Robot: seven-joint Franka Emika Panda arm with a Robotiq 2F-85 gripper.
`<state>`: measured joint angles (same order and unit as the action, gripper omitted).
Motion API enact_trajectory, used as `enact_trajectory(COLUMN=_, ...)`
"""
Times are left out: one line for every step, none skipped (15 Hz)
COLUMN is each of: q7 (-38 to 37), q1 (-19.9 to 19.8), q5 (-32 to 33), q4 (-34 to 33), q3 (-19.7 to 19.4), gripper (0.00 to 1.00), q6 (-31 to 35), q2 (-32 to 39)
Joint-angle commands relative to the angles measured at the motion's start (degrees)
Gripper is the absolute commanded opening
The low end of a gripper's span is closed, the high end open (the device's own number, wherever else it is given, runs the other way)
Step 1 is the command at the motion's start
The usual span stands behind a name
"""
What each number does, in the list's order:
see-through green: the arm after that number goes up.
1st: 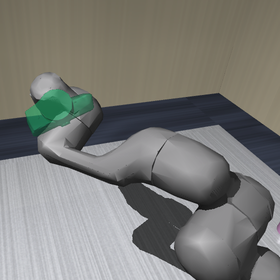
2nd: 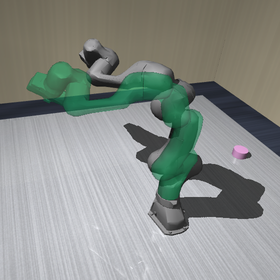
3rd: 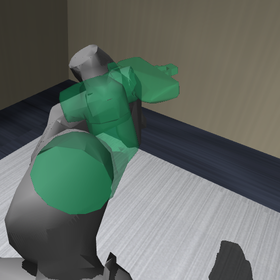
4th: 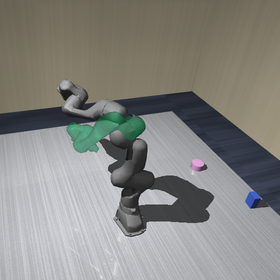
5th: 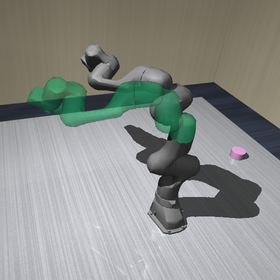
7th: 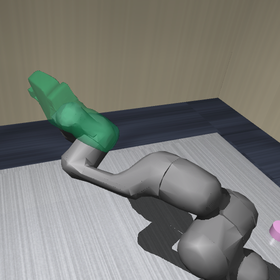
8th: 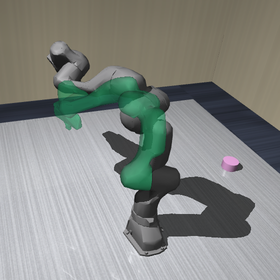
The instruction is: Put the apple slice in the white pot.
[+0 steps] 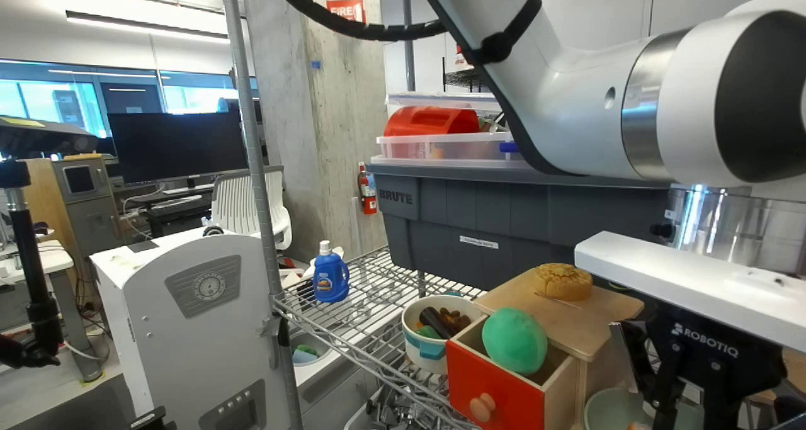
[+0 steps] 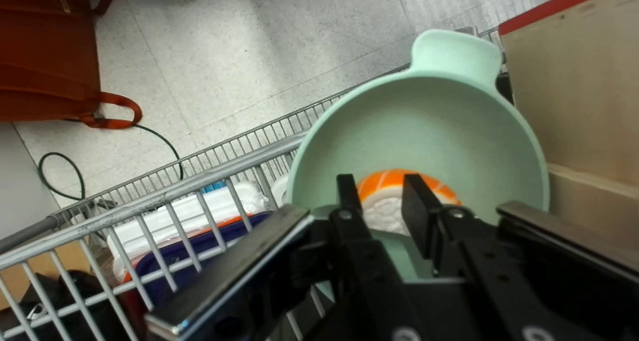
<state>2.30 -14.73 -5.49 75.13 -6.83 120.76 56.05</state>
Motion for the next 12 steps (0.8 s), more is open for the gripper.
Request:
enact_trajectory(q7=-0.9, q1=0.0, q5=0.9, q4=-3.7, q3=0.1, gripper=0.57, q6=-1.2, q2=2.6)
enact_trajectory(q7=-1.0, q1=0.0, q5=0.9, q4=-4.1, q3=0.1, gripper=0.62, q6=-1.2, q2=2.9)
enact_trajectory(q7=-1.0, q1=0.1, q5=1.0, q4=-4.5, q3=0.0, gripper=0.69, q6=-1.3, q2=3.2)
enact_trajectory(q7=-1.1, q1=0.1, q5=1.0, q4=-4.8, q3=0.0, gripper=0.77, q6=-1.4, q2=3.3)
enact_trajectory(q7=-1.1, q1=0.1, q5=1.0, q4=-5.1, q3=0.0, gripper=0.79, q6=-1.4, q2=3.5)
enact_trajectory(q7=-1.1, q1=0.2, q5=1.0, q4=-5.3, q3=0.1, gripper=0.83, q6=-1.4, q2=3.6)
enact_trajectory(q7=-1.1, q1=0.2, q5=1.0, q4=-5.5, q3=0.0, gripper=0.84, q6=-1.4, q2=3.7)
enact_trajectory(q7=-1.1, q1=0.2, q5=1.0, q4=-5.8, q3=0.1, gripper=0.86, q6=-1.5, q2=3.8)
enact_trajectory(q7=-1.1, q1=0.2, q5=1.0, q4=-6.1, q3=0.1, gripper=0.84, q6=-1.5, q2=4.0)
enact_trajectory(q7=-1.1, q1=0.2, q5=1.0, q4=-6.2, q3=0.1, gripper=0.83, q6=-1.5, q2=4.1)
enact_trajectory(q7=-1.1, q1=0.2, q5=1.0, q4=-6.4, q3=0.1, gripper=0.84, q6=-1.5, q2=4.2)
enact_trajectory(q7=-1.1, q1=0.1, q5=1.0, q4=-6.5, q3=0.1, gripper=0.83, q6=-1.5, q2=4.4)
